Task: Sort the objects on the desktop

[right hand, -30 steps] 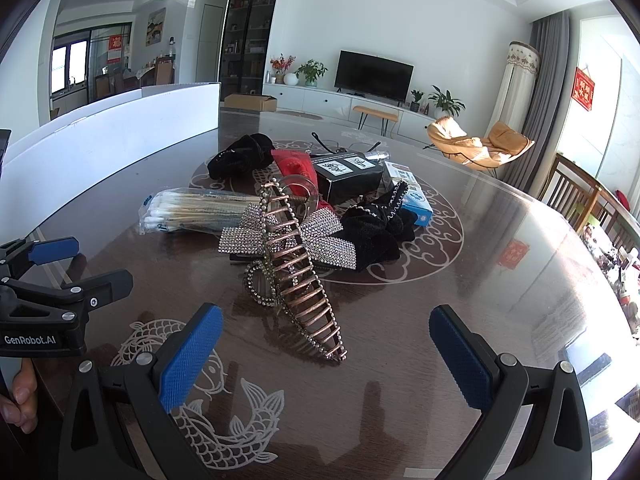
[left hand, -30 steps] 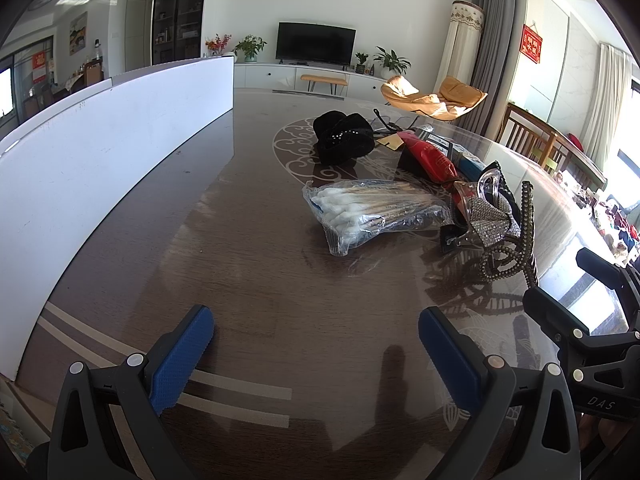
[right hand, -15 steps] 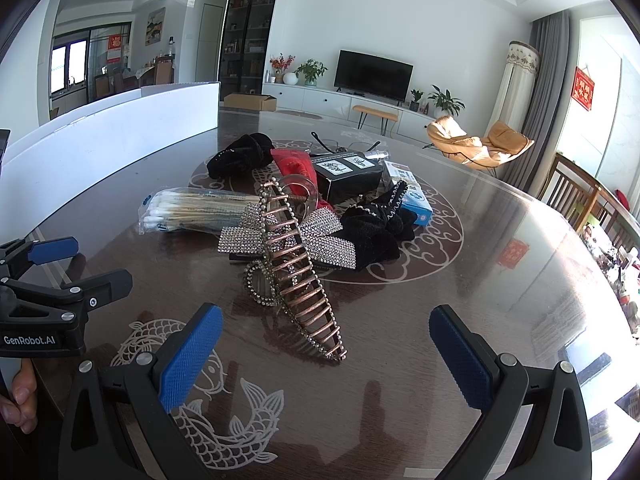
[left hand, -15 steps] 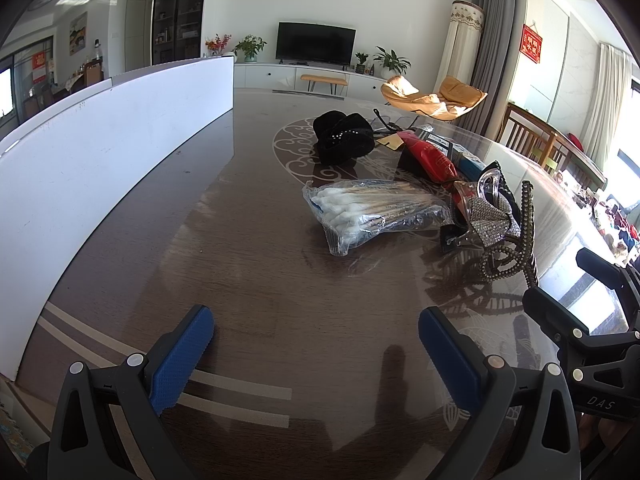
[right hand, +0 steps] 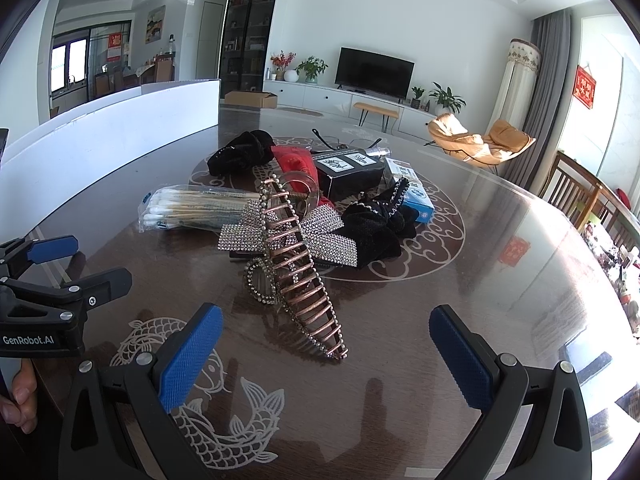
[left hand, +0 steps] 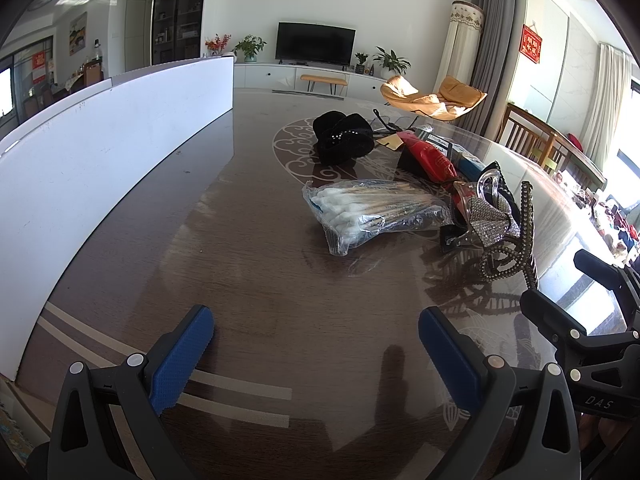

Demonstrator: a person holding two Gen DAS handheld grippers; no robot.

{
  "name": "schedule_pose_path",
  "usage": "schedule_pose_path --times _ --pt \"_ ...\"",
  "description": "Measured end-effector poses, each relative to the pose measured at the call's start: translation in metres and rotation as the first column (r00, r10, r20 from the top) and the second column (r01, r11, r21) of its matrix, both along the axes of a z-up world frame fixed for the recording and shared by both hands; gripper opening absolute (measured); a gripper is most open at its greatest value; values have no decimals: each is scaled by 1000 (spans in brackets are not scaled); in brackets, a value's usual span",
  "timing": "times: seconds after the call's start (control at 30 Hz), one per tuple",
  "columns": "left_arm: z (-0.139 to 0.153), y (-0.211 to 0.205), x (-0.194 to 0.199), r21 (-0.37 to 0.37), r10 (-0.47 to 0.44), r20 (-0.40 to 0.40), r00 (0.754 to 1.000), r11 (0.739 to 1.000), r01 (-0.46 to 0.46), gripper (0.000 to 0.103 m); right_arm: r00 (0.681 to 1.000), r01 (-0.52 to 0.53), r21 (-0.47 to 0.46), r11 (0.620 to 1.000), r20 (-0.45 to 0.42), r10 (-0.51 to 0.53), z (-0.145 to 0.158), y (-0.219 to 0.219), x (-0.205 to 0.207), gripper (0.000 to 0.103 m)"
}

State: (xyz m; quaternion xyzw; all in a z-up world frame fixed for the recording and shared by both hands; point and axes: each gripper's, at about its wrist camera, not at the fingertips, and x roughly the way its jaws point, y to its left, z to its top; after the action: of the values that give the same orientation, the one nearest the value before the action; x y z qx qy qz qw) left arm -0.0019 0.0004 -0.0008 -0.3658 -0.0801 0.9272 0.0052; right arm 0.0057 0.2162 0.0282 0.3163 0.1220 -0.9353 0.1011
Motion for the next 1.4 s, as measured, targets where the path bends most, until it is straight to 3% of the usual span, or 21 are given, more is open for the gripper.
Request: schedule_pose_path --times 0.47,0.73,1.0,1.4 --pt "5 1 14 5 -19 -111 994 1000 20 103 999 -21 7 1000 38 20 -4 -4 -5 103" --pt "0 -20 13 66 23 -47 999 998 -20 103 996 -62 -1 998 61 62 -5 -6 -3 103" --pt "-1 -13 15 -15 9 -34 999 1000 -10 103 990 -102 -11 995 101 103 -9 -9 -6 103" --pt "-2 -11 12 -13 9 -5 1000 1000 -9 103 983 -75 2 997 170 73 -15 -12 -19 103"
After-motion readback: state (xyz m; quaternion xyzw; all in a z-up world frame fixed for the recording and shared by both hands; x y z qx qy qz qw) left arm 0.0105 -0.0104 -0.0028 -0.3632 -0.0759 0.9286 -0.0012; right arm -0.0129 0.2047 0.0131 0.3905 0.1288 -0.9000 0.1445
